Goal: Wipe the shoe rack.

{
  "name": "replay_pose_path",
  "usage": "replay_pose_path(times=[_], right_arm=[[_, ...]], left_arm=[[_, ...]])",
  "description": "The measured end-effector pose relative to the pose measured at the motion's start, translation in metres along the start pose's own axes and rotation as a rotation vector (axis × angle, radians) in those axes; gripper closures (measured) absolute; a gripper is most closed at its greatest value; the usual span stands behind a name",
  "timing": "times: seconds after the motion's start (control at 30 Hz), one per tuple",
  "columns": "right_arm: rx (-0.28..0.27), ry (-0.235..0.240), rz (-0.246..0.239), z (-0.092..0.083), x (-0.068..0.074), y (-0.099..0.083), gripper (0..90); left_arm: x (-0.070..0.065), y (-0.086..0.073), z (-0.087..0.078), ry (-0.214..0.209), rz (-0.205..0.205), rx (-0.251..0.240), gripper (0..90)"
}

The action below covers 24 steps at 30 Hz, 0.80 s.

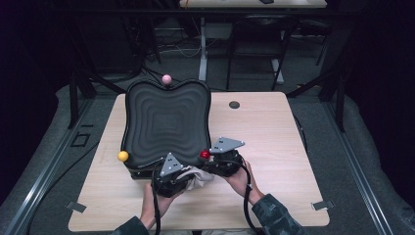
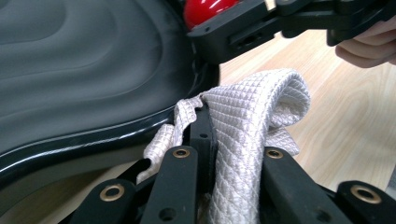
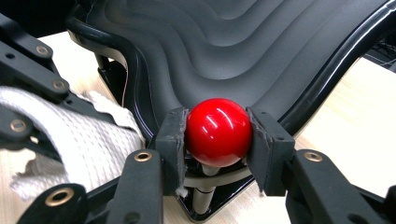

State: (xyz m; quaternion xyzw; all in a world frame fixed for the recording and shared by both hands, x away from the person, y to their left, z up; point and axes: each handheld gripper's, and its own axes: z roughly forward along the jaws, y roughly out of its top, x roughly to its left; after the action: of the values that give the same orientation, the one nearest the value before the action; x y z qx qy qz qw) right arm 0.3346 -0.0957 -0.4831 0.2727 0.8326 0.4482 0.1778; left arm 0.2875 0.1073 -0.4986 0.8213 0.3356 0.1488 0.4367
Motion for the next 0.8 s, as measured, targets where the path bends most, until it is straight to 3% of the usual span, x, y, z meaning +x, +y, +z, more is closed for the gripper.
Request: replay_pose_path(times=[0.27,0.43,0.6,0.8], right_arm=[[0.000,0.004,0.002,0.000,0.000,0.000,60.0],[-0.002,0.005,0.000,0.000,-0.001,0.000,59.9],[-0.003,0.004,0.000,0.000,0.000,0.000,60.0],[-0.002,-0.001,-0.002,0.000,0.000,0.000,59.9]], left_arm=[[-0.005,0.005,0.009,-0.021,0.010,-0.005,82.7],[0.000,0.002,0.002,-0.021,-0.006,-0.018,82.8],[0.011,-0.005,-0.012,0.005,-0.025,-0.017,82.8],[0.032,-0.016,-0.028,0.066,-0.070,-0.014,83.0]])
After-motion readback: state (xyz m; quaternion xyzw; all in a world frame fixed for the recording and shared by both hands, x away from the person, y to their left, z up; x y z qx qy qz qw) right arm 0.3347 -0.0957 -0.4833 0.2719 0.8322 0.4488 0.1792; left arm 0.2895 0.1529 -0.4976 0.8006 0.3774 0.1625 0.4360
